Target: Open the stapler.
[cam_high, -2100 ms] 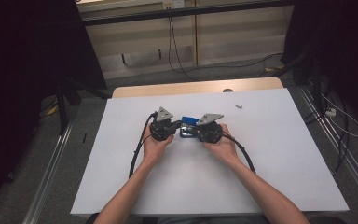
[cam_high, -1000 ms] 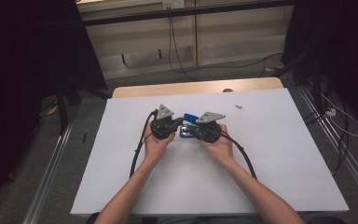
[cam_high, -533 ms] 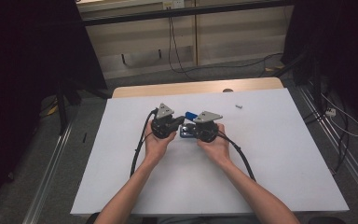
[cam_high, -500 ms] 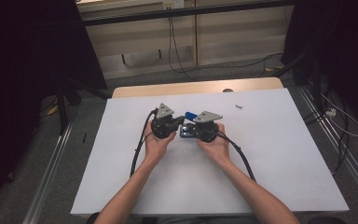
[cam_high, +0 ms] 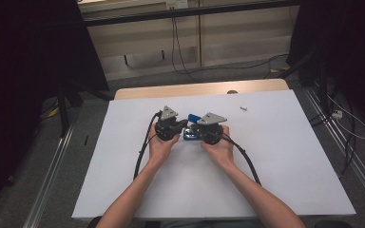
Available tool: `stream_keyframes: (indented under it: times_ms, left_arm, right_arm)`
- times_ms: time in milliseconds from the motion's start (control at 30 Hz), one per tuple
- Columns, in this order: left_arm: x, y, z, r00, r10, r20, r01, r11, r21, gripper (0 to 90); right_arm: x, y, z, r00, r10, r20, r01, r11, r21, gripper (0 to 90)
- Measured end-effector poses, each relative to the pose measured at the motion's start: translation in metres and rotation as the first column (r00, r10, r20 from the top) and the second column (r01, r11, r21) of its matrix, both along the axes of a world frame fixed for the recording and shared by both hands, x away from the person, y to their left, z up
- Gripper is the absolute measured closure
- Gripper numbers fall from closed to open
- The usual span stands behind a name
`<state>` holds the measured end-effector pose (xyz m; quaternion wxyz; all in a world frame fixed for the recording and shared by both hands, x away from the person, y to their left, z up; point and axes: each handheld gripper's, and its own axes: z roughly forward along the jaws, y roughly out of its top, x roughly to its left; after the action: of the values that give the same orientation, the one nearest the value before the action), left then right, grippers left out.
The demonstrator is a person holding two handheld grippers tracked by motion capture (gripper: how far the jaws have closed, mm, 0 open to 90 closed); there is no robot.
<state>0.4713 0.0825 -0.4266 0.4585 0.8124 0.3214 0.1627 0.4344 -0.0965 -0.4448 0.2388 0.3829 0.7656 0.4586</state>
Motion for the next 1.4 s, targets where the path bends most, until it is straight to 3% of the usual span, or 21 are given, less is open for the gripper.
stream_keyframes:
  times_ms: [300, 433, 700, 1400]
  left_arm:
    - [0.001, 0.000, -0.006, 0.9993, -0.012, -0.035, 0.013, 0.9996, 0.025, 90.0]
    - [0.001, -0.002, -0.008, 0.9995, -0.017, -0.025, 0.019, 0.9984, 0.053, 90.0]
    - [0.003, 0.000, -0.012, 0.9987, -0.023, -0.045, 0.025, 0.9986, 0.047, 90.0]
    - [0.003, 0.001, -0.015, 0.9990, -0.020, -0.040, 0.021, 0.9993, 0.030, 90.0]
  right_arm:
    - [0.001, -0.001, 0.000, 1.0000, -0.008, 0.006, 0.008, 1.0000, -0.006, 90.0]
    - [0.001, 0.001, -0.002, 0.9999, -0.014, 0.001, 0.014, 0.9999, -0.004, 90.0]
    - [0.001, 0.004, -0.006, 0.9998, -0.017, 0.007, 0.018, 0.9997, -0.016, 90.0]
    - [0.004, 0.009, -0.008, 0.9977, -0.059, 0.034, 0.059, 0.9982, 0.014, 90.0]
